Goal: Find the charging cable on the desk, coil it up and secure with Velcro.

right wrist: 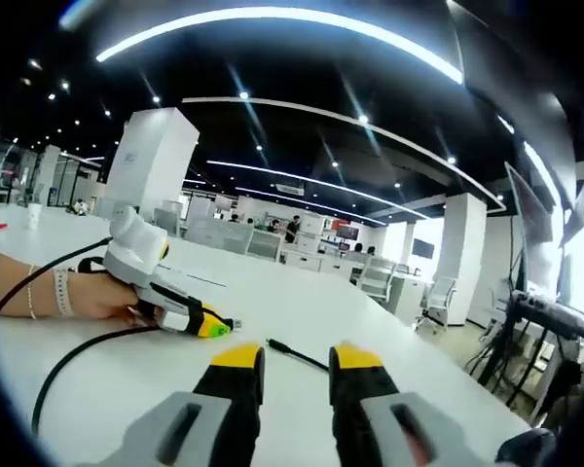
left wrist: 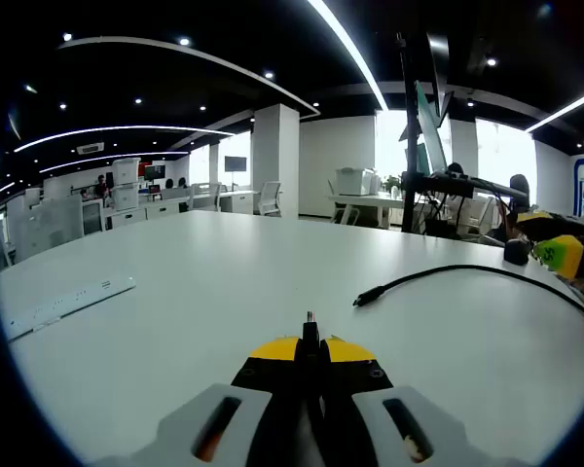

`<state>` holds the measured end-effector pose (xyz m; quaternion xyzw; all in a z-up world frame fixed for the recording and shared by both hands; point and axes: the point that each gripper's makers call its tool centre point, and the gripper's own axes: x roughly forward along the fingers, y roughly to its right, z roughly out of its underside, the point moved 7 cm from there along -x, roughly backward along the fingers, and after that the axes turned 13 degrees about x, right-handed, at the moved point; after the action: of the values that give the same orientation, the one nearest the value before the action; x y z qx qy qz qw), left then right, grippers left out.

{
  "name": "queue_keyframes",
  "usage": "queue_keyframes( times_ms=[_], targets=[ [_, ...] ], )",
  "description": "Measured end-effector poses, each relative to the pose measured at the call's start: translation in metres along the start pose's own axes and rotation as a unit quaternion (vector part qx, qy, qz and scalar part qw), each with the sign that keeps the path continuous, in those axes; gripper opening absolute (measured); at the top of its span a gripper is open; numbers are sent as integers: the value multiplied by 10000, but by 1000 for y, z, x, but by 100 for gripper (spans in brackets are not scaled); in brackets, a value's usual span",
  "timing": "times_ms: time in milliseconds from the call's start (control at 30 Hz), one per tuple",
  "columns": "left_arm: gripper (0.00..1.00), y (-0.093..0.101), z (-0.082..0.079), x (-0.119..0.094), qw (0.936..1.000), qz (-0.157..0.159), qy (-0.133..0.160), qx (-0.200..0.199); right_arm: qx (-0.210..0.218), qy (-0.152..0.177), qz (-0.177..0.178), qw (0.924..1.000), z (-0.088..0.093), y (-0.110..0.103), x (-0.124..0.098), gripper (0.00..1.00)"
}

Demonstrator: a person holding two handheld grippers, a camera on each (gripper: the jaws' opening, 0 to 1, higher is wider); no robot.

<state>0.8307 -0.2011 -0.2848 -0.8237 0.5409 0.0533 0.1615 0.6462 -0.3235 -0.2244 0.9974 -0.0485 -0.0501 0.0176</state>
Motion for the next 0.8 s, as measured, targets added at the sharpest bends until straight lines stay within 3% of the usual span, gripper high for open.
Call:
queue_keyframes(
  times_ms=[133,267,433,533,667,800],
  targets=[
    [8,0,0,0,10000,9,4,-13,-150,-360,-544,9978,-1,10,17,33],
    [8,0,0,1,10000,25,8,-16,-241,-567,-843,9945,-1,20,31,29],
    [8,-2,0,2,10000,32,11,-21,-492,-909,-1425,9844,4,19,52,29],
    [8,-2,0,2,10000,37,15,-18,-773,-962,-1605,9793,5,19,65,31],
    [8,-2,-1,3,10000,54,22,-14,-836,-1152,-1911,9712,12,21,80,29],
    [8,-2,0,2,10000,54,30,-14,-827,-1273,-1993,9681,16,27,92,28]
  ],
)
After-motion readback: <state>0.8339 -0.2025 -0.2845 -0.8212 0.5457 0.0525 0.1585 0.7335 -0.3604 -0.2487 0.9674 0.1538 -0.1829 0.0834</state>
